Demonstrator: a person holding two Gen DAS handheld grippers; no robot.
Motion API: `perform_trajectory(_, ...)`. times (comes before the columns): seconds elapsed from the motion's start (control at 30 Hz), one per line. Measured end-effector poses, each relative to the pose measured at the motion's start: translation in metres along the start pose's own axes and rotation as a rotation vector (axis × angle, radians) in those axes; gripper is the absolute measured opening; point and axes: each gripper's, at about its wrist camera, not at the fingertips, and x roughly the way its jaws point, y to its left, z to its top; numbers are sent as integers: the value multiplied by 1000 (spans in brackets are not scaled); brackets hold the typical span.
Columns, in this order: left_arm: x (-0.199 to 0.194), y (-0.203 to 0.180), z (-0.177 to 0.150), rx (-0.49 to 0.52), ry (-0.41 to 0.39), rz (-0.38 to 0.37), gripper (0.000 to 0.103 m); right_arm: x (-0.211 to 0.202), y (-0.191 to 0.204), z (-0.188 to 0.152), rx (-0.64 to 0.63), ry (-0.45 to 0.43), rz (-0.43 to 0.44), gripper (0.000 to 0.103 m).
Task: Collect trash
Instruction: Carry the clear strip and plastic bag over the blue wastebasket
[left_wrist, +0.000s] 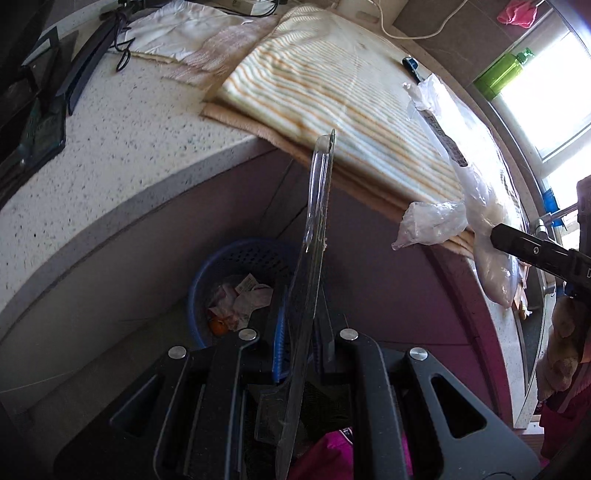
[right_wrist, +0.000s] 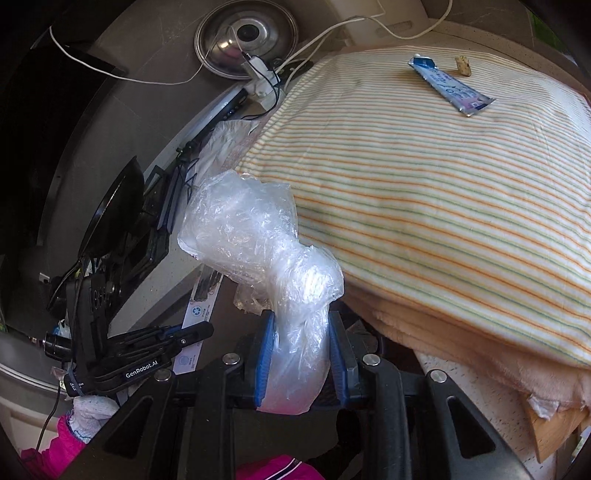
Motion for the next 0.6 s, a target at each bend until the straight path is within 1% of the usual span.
perform_trajectory(0.13, 10, 11, -12, -12, 33, 0, 10, 16, 5, -13, 12, 29, -6, 28)
perform_trajectory(0.27, 23, 19, -24, -18, 72, 2, 10, 34, 8, -27, 14, 56, -35, 28)
perform_trajectory(0.6, 56, 33, -52, -21, 160, 22, 10, 67, 2, -58, 48, 115, -78, 28)
